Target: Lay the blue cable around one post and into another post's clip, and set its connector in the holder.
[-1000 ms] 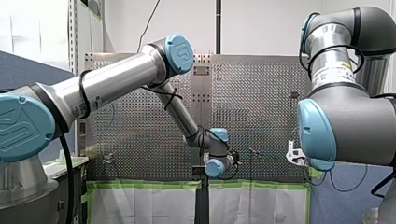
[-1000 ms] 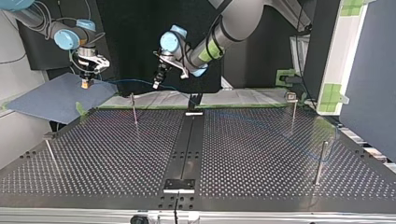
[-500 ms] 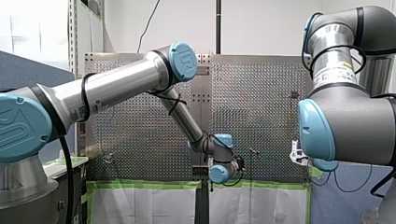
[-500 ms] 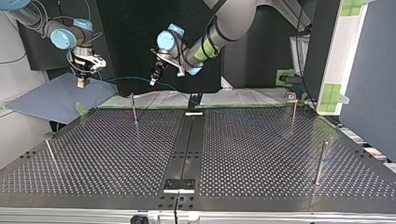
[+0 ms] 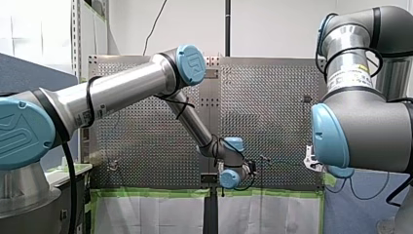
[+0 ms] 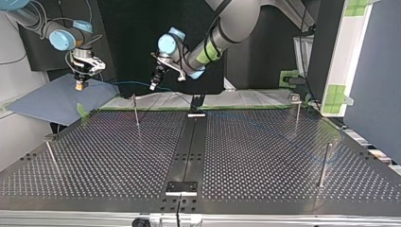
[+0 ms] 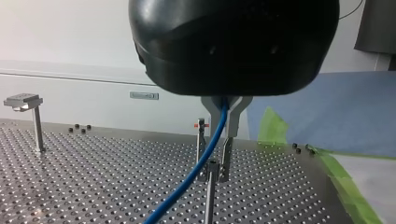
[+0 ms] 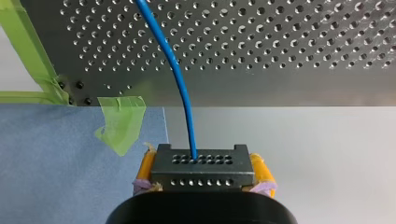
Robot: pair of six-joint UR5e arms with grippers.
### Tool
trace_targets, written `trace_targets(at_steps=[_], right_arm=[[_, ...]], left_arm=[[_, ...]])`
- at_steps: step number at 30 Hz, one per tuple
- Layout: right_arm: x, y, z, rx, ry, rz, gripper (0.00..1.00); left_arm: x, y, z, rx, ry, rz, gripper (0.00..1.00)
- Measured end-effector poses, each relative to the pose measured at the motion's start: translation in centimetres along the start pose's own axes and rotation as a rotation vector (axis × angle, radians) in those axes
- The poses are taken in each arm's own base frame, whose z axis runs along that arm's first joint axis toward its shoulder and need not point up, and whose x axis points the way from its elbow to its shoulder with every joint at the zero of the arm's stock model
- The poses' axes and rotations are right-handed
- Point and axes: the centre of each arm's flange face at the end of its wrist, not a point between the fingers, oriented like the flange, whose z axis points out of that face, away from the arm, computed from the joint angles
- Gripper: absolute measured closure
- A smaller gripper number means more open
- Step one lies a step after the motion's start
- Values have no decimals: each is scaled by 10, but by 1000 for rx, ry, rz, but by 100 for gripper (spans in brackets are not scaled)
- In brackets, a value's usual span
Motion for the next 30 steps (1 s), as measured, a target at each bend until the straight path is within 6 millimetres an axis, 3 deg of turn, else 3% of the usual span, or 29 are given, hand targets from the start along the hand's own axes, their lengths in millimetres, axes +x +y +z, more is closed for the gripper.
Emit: trace_targets(at_steps=[30], right_arm=[[9,-8,15,24,32,-3,100]], left_arm=[[-5,23,18,-19,12,-17,99]])
